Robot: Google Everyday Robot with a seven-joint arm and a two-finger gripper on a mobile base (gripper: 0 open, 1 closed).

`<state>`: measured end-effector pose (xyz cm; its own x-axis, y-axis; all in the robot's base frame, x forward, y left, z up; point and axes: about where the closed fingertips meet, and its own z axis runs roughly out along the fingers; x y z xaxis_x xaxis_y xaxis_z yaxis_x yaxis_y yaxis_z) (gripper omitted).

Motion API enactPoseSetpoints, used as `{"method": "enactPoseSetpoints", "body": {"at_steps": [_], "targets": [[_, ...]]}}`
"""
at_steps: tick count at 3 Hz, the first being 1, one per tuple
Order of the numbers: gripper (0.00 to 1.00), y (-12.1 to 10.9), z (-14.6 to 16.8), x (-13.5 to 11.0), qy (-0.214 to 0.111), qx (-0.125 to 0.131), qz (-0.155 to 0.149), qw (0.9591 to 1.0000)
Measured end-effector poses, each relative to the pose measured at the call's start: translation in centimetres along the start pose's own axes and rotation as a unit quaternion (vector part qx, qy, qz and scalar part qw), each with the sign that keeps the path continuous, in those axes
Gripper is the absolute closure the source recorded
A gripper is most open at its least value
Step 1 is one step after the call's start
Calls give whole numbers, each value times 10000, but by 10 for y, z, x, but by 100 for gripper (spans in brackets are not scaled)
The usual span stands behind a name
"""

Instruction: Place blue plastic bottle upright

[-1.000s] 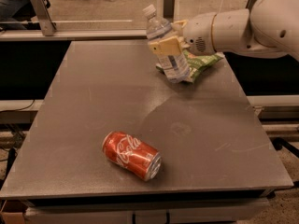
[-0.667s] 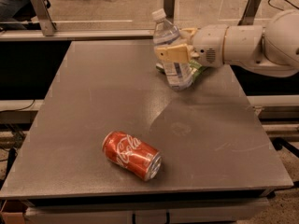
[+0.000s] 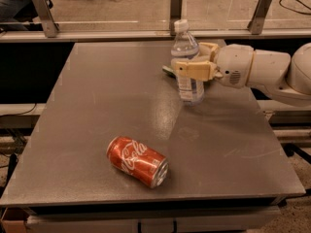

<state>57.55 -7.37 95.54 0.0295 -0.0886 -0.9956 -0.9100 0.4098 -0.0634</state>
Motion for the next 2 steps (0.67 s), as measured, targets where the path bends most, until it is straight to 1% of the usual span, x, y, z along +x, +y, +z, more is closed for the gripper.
{"method": "enactPoseSetpoints", "body": {"at_steps": [1,2], "targets": [[100,8,-11,12,-277,-173,-10,9995],[100,14,-18,20,-478,-381,-64,9981]]}}
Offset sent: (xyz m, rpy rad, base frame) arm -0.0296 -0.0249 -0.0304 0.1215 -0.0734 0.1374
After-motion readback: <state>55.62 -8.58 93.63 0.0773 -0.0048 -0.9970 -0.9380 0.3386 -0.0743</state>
